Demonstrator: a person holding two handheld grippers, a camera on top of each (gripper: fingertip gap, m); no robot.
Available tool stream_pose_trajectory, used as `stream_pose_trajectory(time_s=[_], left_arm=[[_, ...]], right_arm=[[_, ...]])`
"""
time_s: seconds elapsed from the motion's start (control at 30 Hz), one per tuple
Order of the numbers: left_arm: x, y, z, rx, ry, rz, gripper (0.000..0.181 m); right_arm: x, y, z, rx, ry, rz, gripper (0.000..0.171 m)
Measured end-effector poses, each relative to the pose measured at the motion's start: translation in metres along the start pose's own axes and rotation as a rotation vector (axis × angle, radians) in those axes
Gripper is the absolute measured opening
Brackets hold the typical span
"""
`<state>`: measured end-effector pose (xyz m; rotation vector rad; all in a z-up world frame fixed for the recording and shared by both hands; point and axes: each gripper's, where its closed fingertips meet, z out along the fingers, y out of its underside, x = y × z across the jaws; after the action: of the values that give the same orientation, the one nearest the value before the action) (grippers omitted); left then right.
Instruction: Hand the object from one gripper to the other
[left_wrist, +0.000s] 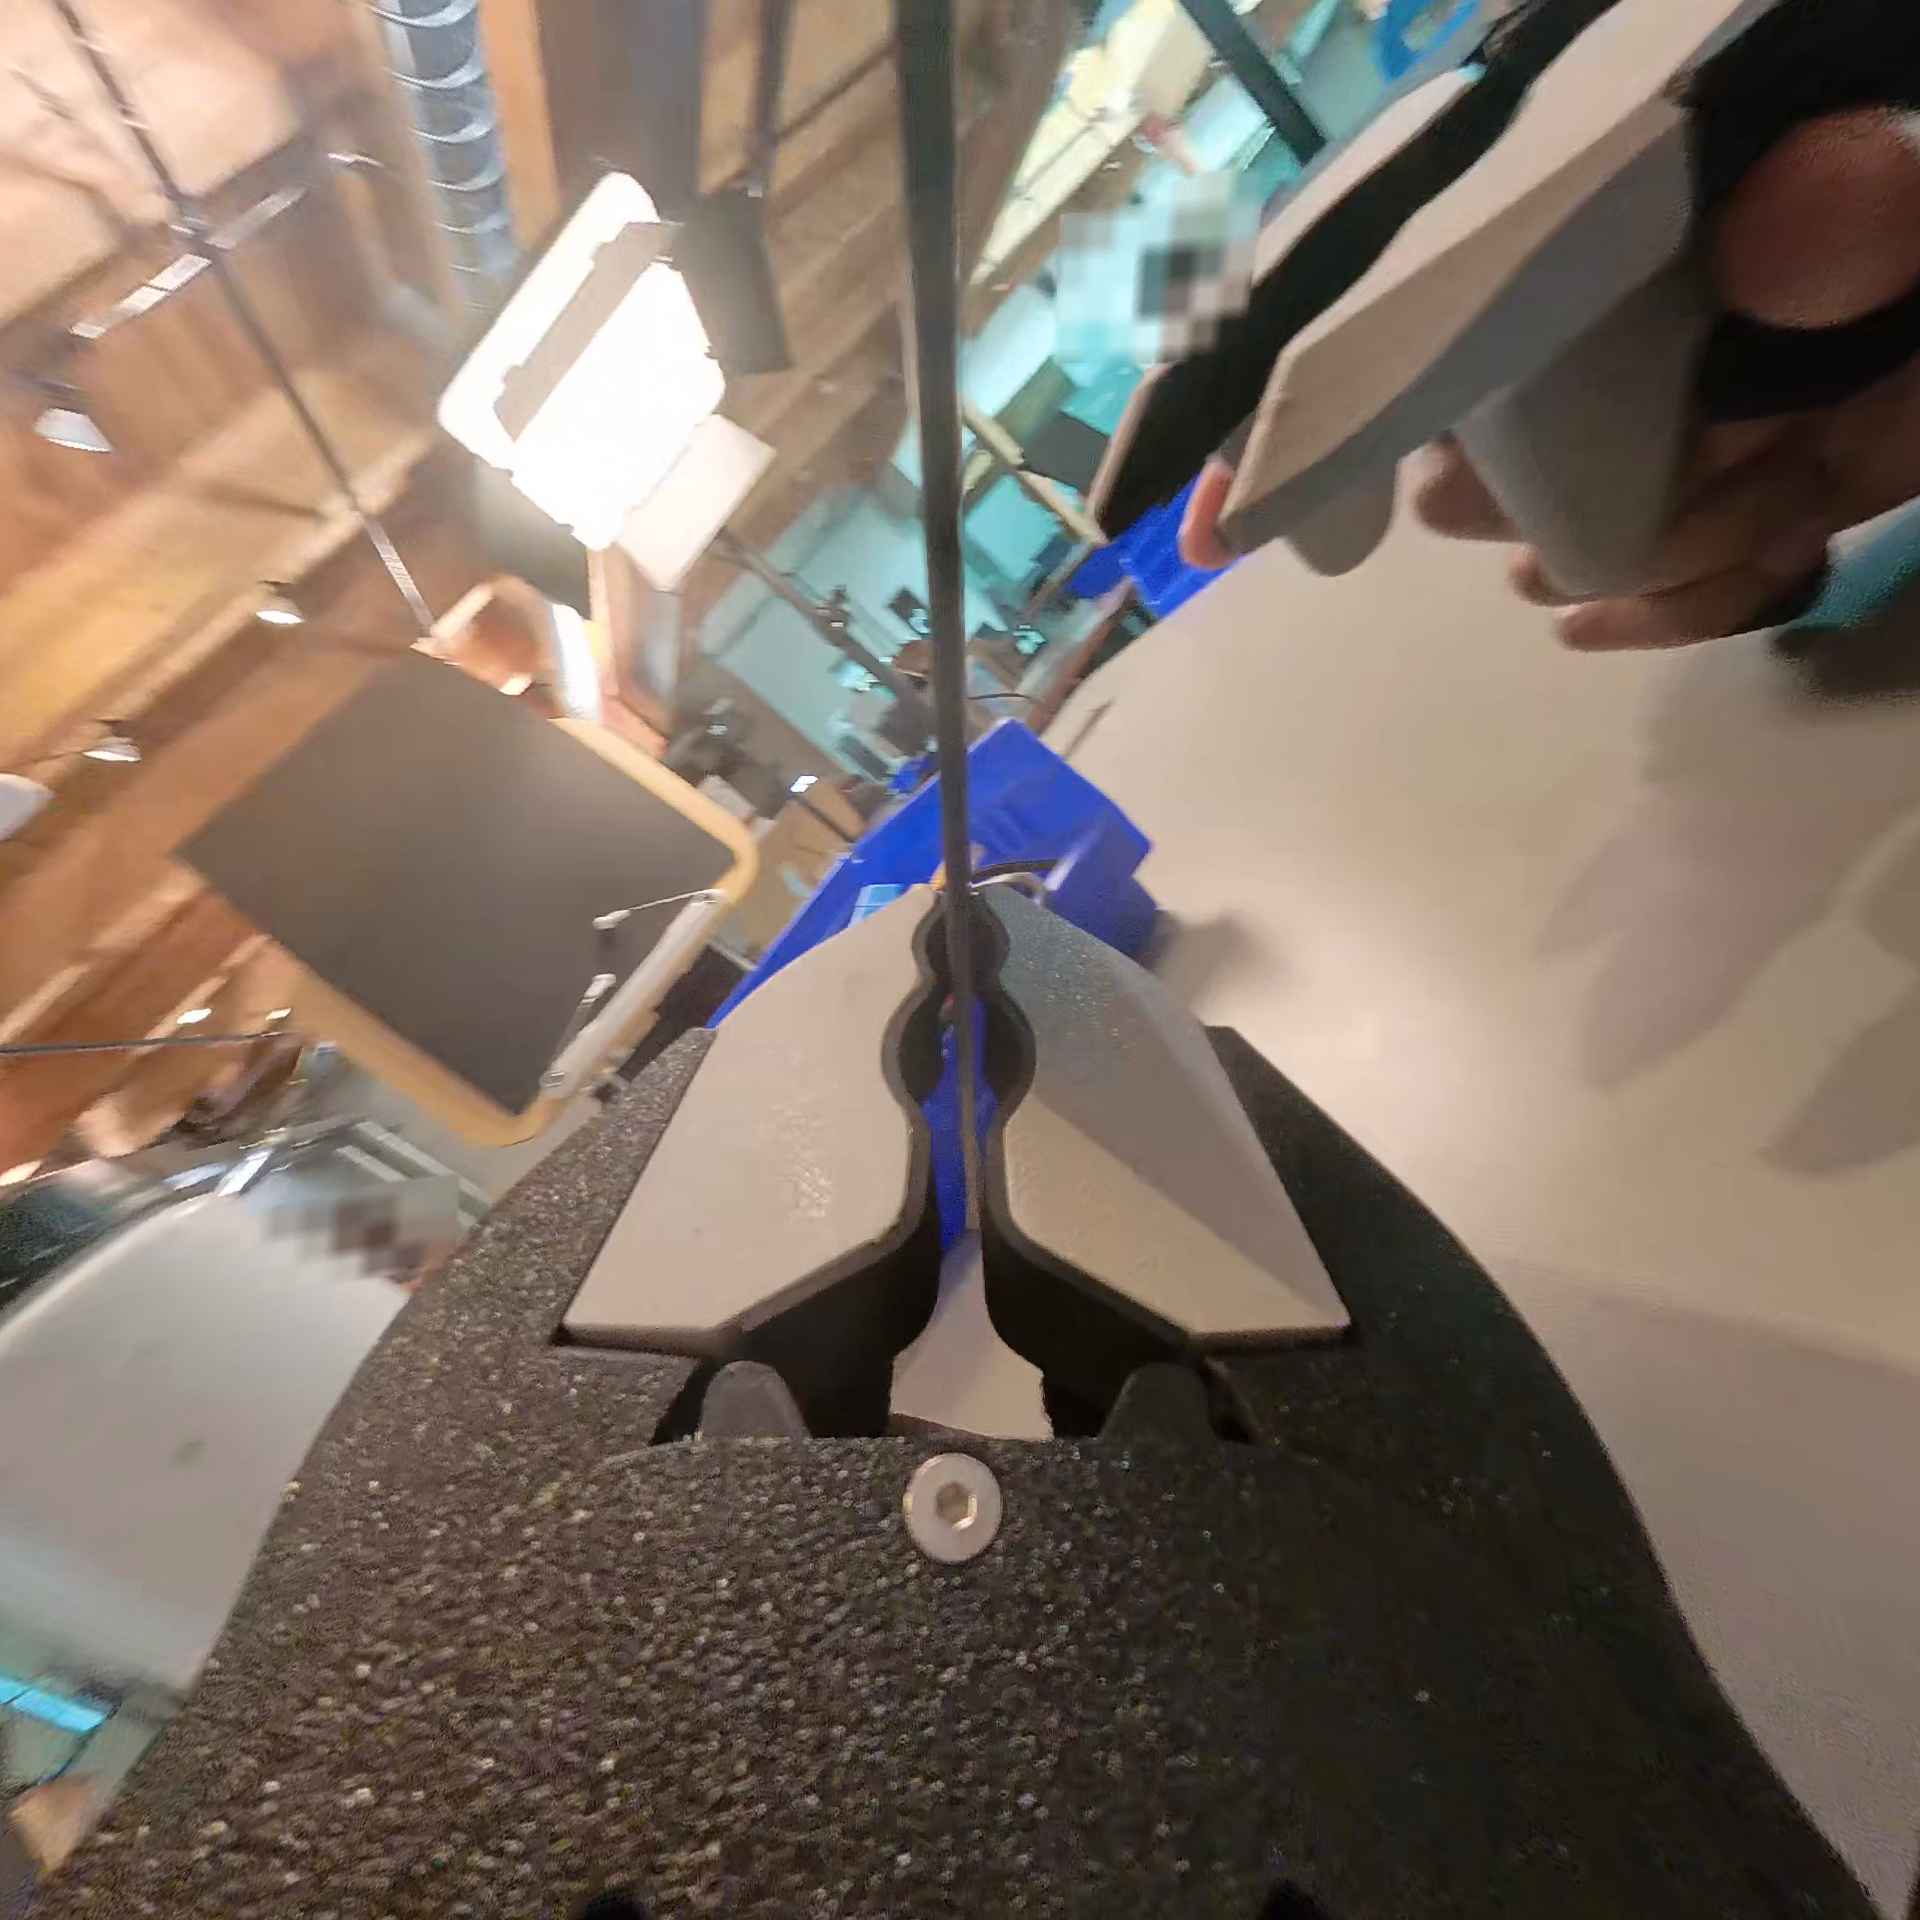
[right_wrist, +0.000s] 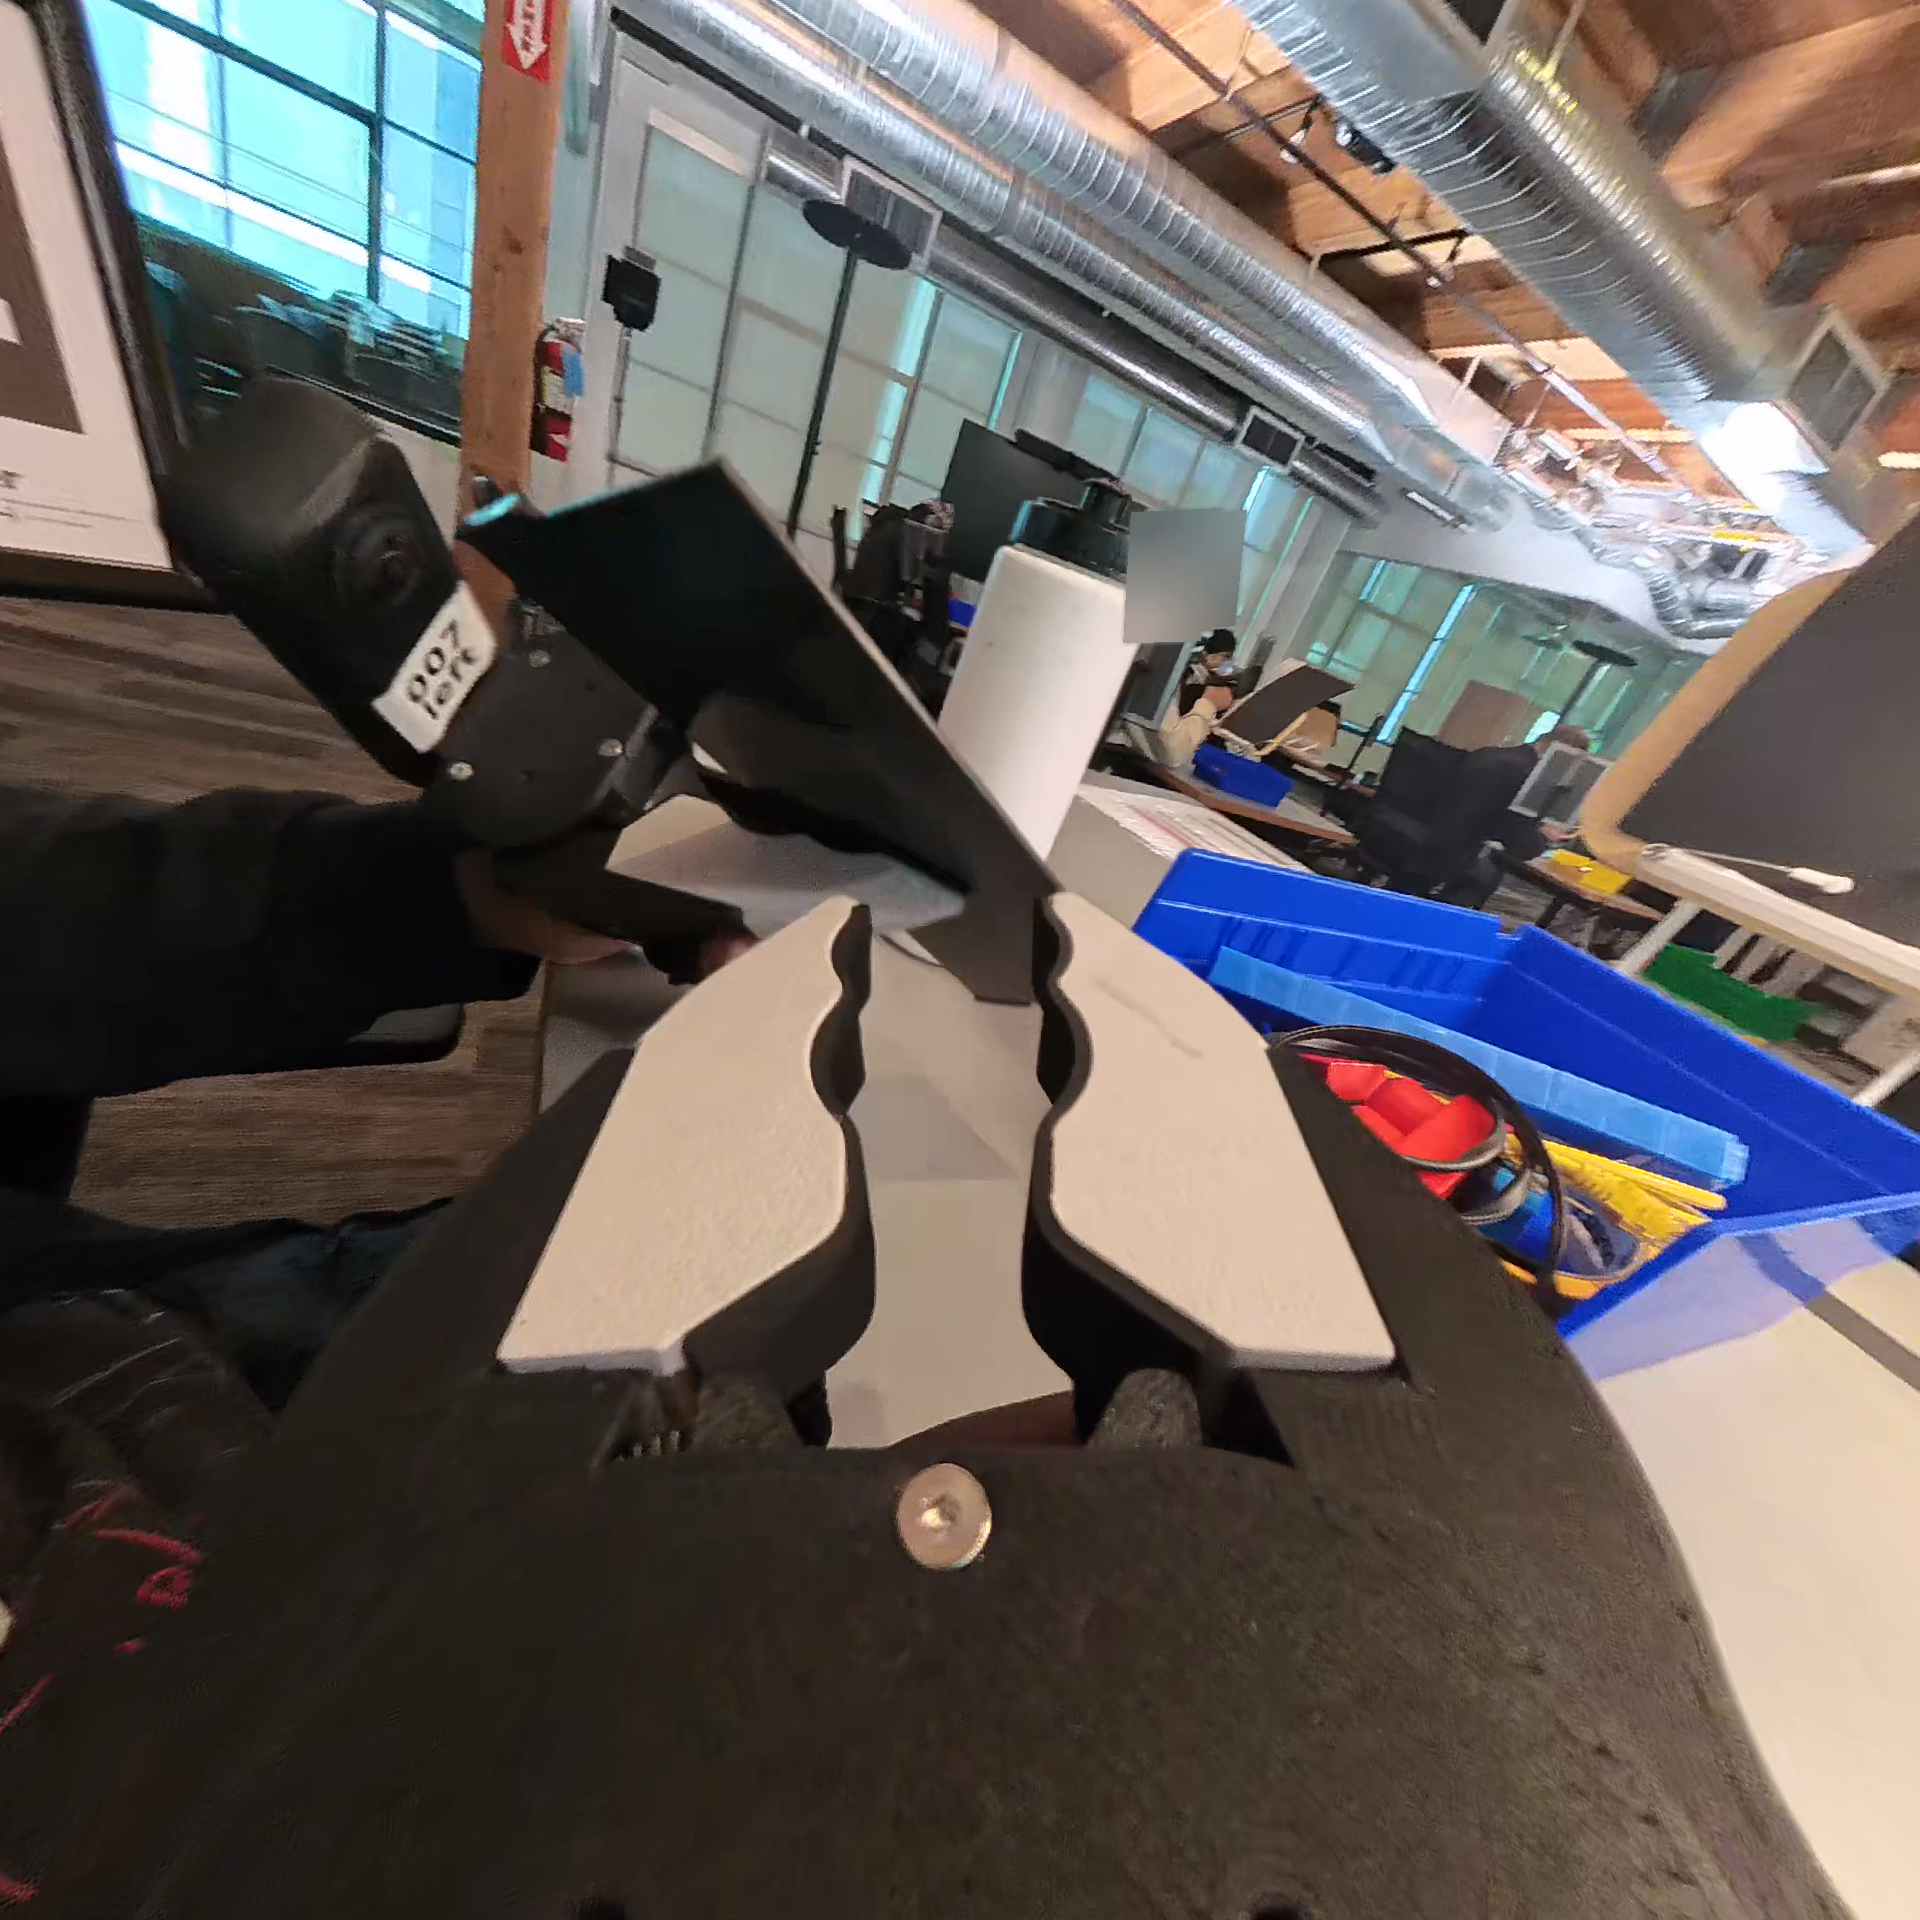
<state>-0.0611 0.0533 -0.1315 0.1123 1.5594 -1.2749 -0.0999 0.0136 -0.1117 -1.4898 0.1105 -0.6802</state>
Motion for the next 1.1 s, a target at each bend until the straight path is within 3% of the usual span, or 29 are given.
stream_pose_trajectory(time_s=[0.13, 0.27, 0.5, 0.63, 0.7, 0.73, 0.8, 0.9, 1.0, 1.1], left_arm=[[-0.012, 0.01, -0.001, -0.076, -0.114, 0.083, 0.003], [-0.021, 0.025, 0.003, -0.199, -0.206, 0.21, 0.003], [-0.011, 0.043, 0.013, -0.331, -0.179, 0.376, 0.002], [0.002, 0.042, 0.015, -0.328, -0.136, 0.476, 0.002], [0.009, 0.039, 0.016, -0.308, -0.11, 0.518, 0.003], [0.011, 0.037, 0.016, -0.294, -0.113, 0.523, 0.004], [0.003, 0.029, 0.014, -0.261, -0.157, 0.483, 0.021], [-0.019, 0.012, 0.008, -0.165, -0.258, 0.308, 0.067], [-0.041, -0.006, -0.005, -0.021, -0.308, 0.059, 0.078], [-0.059, -0.023, -0.022, 0.184, -0.279, -0.242, 0.077]], right_arm=[[0.007, 0.002, 0.0, -0.031, 0.157, -0.146, 0.036], [0.005, 0.002, 0.001, -0.072, 0.309, -0.428, 0.042], [0.002, 0.01, 0.01, -0.192, 0.504, -0.914, 0.064], [-0.007, 0.026, 0.019, -0.282, 0.493, -1.115, 0.058], [-0.006, 0.033, 0.02, -0.317, 0.476, -1.12, 0.042], [-0.005, 0.037, 0.02, -0.34, 0.459, -1.102, 0.021], [-0.003, 0.043, 0.019, -0.379, 0.434, -1.057, 0.005], [0.007, 0.031, 0.013, -0.338, 0.5, -0.985, 0.001], [0.017, 0.012, 0.002, -0.236, 0.546, -0.821, 0.001], [0.022, -0.01, -0.01, -0.066, 0.521, -0.584, 0.002]])
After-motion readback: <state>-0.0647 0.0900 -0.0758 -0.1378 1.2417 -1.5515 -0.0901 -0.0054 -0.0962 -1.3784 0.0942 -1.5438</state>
